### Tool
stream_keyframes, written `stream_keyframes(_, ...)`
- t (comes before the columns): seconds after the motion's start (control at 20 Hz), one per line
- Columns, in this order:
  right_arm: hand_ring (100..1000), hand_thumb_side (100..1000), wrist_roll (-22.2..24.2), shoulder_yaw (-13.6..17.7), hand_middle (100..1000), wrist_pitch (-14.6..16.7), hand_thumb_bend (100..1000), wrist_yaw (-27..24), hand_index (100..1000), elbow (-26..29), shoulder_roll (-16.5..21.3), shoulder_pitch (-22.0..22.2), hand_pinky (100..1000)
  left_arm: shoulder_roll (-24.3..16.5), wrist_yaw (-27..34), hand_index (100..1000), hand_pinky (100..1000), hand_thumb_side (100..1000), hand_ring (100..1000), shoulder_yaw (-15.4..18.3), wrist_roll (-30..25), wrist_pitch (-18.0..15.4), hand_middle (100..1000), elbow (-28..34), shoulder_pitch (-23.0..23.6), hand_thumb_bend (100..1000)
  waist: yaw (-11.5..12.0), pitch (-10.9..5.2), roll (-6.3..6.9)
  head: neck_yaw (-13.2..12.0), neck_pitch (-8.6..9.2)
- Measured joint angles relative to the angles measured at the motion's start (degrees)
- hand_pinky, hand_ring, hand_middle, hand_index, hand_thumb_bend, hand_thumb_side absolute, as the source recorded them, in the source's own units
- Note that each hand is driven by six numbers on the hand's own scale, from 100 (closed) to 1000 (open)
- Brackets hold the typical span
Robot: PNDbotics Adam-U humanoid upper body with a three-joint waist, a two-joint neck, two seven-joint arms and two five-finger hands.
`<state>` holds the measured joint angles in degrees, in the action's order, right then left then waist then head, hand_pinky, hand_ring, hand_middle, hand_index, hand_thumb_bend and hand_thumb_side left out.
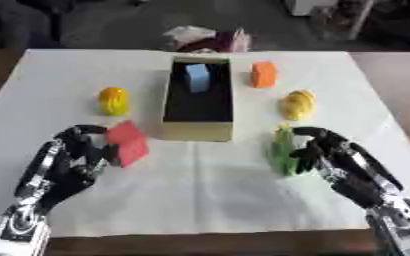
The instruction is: Pick up objects on the table and place them in the box.
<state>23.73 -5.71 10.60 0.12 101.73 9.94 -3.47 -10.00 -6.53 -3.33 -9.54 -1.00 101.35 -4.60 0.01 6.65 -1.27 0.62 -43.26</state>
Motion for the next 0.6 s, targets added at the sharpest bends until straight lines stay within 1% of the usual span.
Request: stream_keyframes(0.6,466,549,0.00,0.00,355,0.00,100,0.03,843,0.00,0.00,0.00,747,-0.01,-0.02,706,619,421,384,0.00,0.02,0.02,245,0.00,0.00,472,0.01,0.00,0.00,0.00,0.00)
